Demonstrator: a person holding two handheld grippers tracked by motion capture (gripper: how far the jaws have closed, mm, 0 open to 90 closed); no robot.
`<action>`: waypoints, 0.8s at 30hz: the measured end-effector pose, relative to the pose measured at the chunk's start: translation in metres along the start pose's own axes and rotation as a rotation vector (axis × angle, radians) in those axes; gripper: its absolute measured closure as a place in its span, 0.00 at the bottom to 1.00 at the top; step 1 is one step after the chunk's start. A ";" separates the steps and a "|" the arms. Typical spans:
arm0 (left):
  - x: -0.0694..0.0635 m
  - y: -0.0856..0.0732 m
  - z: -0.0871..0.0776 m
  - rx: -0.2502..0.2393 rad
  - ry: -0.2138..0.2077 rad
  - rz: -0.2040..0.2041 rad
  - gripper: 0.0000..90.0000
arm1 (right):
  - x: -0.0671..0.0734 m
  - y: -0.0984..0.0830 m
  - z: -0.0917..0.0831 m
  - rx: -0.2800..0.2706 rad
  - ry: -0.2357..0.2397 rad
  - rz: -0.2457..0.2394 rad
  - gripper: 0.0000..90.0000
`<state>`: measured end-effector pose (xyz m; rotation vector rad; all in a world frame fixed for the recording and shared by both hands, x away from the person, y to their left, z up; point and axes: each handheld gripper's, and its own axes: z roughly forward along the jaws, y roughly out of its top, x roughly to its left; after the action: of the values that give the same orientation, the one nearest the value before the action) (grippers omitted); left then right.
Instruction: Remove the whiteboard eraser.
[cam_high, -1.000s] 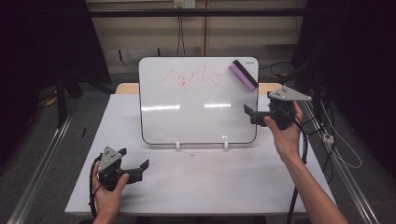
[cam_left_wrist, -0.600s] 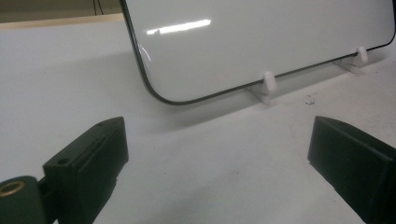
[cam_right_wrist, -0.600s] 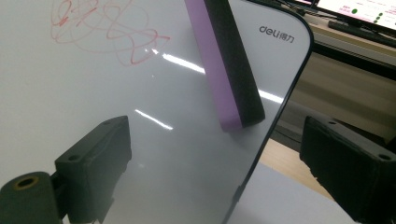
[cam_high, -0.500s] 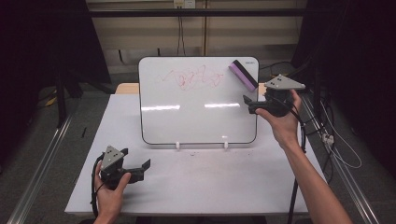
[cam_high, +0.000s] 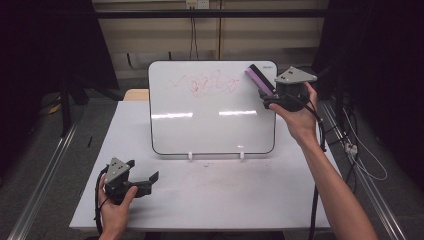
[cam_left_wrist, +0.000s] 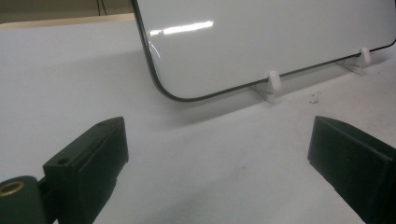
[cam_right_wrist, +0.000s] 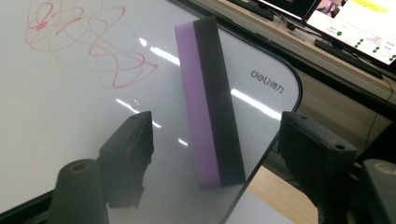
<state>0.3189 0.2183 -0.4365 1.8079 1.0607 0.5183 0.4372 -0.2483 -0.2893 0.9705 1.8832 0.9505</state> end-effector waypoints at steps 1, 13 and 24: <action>0.000 0.000 0.000 0.001 0.000 0.006 0.05 | 0.000 0.000 0.000 0.000 0.000 0.000 0.32; 0.000 0.001 0.002 0.005 -0.002 0.004 0.05 | -0.001 0.010 0.023 0.136 0.017 -0.084 0.52; -0.001 0.001 0.001 0.011 -0.006 0.013 0.05 | 0.004 0.007 0.030 0.189 -0.031 -0.143 0.70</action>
<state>0.3198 0.2170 -0.4363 1.8262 1.0501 0.5161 0.4641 -0.2342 -0.2961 0.9393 2.0137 0.6787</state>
